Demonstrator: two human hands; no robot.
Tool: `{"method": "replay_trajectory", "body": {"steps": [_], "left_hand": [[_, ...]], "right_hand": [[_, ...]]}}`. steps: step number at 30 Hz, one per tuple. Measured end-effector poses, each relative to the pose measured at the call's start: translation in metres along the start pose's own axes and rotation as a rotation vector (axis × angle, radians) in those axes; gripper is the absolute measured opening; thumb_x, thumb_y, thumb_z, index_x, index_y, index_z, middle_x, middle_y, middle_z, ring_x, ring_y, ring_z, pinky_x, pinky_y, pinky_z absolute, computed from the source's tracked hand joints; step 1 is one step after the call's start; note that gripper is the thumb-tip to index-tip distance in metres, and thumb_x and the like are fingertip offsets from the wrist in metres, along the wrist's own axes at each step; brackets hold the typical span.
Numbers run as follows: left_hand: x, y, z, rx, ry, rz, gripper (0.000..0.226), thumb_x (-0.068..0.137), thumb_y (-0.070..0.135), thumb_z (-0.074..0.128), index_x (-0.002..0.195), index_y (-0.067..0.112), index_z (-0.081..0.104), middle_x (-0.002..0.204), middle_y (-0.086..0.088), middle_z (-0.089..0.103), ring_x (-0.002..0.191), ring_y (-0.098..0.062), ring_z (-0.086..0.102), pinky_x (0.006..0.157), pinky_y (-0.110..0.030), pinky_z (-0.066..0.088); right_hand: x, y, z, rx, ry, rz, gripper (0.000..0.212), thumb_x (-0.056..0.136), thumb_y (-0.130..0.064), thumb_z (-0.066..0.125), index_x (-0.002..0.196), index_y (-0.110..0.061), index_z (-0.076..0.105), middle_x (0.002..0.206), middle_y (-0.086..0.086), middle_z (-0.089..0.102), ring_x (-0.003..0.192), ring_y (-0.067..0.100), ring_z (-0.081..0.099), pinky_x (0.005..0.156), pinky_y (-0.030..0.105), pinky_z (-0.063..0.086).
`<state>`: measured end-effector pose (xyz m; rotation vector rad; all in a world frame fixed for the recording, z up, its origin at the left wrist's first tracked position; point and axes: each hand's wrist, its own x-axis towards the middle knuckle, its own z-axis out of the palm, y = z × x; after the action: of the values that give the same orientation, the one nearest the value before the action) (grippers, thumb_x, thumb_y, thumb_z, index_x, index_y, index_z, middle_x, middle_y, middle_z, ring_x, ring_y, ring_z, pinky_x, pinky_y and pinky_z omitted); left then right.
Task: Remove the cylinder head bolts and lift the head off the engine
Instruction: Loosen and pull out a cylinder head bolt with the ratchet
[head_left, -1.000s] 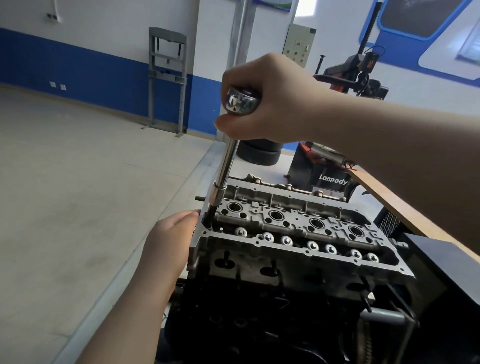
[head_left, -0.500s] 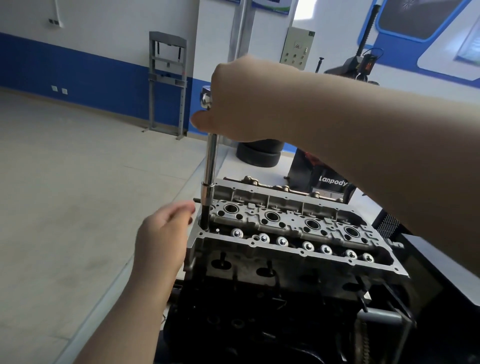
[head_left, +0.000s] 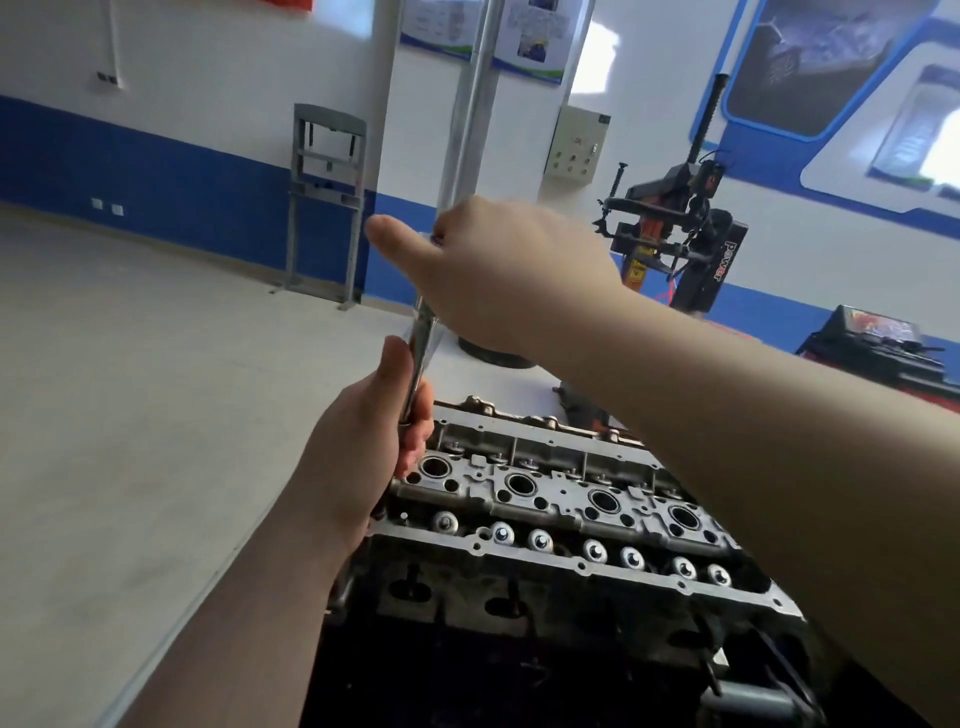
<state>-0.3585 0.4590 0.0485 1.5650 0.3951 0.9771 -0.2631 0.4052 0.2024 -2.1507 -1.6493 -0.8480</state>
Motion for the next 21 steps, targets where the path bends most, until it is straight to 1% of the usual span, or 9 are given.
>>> {"method": "replay_trajectory", "body": {"steps": [3,6,7,9,11,12,16,18,21], "left_hand": [[0.001,0.002,0.004,-0.026,-0.002,-0.018,0.073,0.099,0.083,0.025,0.069,0.020,0.046,0.062,-0.003,0.039,0.056,-0.020,0.034,0.062,-0.043,0.033],[0.000,0.003,0.005,-0.052,0.052,-0.034,0.072,0.101,0.081,0.025,0.072,0.020,0.049,0.064,-0.002,0.043,0.057,-0.019,0.037,0.063,-0.043,0.035],[-0.002,0.002,0.005,-0.058,0.063,-0.022,0.071,0.099,0.083,0.026,0.073,0.022,0.051,0.065,-0.001,0.046,0.058,-0.018,0.039,0.062,-0.041,0.037],[-0.005,-0.001,0.005,-0.053,0.069,0.004,0.070,0.092,0.087,0.030,0.075,0.024,0.056,0.068,0.000,0.051,0.060,-0.016,0.045,0.063,-0.037,0.041],[-0.007,-0.006,0.003,-0.060,0.067,0.011,0.065,0.091,0.083,0.037,0.080,0.024,0.060,0.074,-0.001,0.055,0.066,-0.017,0.049,0.067,-0.038,0.044],[-0.007,-0.008,0.000,-0.083,0.059,0.017,0.059,0.094,0.077,0.041,0.083,0.024,0.063,0.077,-0.002,0.057,0.068,-0.018,0.051,0.069,-0.039,0.045],[-0.003,-0.014,-0.017,-0.091,-0.026,0.089,0.034,0.103,0.052,0.047,0.098,0.027,0.070,0.084,-0.002,0.062,0.072,-0.019,0.057,0.073,-0.038,0.048],[-0.001,-0.015,-0.017,-0.090,-0.027,0.114,0.029,0.103,0.047,0.048,0.098,0.027,0.069,0.084,-0.004,0.062,0.070,-0.021,0.056,0.069,-0.035,0.048],[-0.001,-0.017,-0.009,-0.035,0.045,0.170,0.025,0.102,0.047,0.053,0.094,0.030,0.069,0.083,-0.004,0.066,0.069,-0.020,0.059,0.067,-0.029,0.053]], "right_hand": [[0.000,0.003,0.005,-0.055,0.125,-0.081,0.071,0.096,-0.071,0.032,0.060,-0.015,0.056,0.051,-0.001,0.047,0.046,0.020,0.048,0.050,0.027,0.032],[0.005,0.005,0.008,-0.079,0.187,-0.174,0.067,0.096,-0.068,0.035,0.060,-0.014,0.055,0.049,-0.003,0.041,0.043,0.017,0.041,0.048,0.026,0.031],[0.008,0.007,0.009,-0.038,0.171,-0.219,0.064,0.095,-0.067,0.036,0.061,-0.016,0.055,0.049,-0.004,0.042,0.044,0.015,0.041,0.049,0.026,0.032],[0.012,0.010,0.011,0.191,0.082,-0.314,0.050,0.094,-0.061,0.041,0.061,-0.024,0.051,0.051,-0.007,0.044,0.048,0.008,0.042,0.052,0.027,0.032],[0.016,0.012,0.013,0.389,0.013,-0.327,0.039,0.094,-0.053,0.046,0.061,-0.030,0.047,0.054,-0.009,0.045,0.054,0.007,0.044,0.056,0.029,0.033],[0.018,0.012,0.015,0.410,0.005,-0.313,0.039,0.095,-0.052,0.046,0.062,-0.031,0.046,0.056,-0.009,0.045,0.056,0.007,0.044,0.058,0.030,0.034],[0.025,0.001,0.018,0.297,-0.038,-0.273,0.047,0.101,-0.055,0.044,0.070,-0.022,0.058,0.060,-0.006,0.050,0.059,0.011,0.049,0.059,0.032,0.039],[0.024,-0.004,0.011,0.112,-0.018,-0.168,0.053,0.097,-0.061,0.038,0.069,-0.019,0.055,0.062,-0.005,0.053,0.059,0.016,0.052,0.057,0.030,0.036],[0.017,-0.010,0.010,-0.199,0.075,-0.054,0.048,0.097,-0.057,0.040,0.067,-0.021,0.044,0.067,-0.003,0.052,0.058,0.018,0.050,0.054,0.029,0.032]]}}
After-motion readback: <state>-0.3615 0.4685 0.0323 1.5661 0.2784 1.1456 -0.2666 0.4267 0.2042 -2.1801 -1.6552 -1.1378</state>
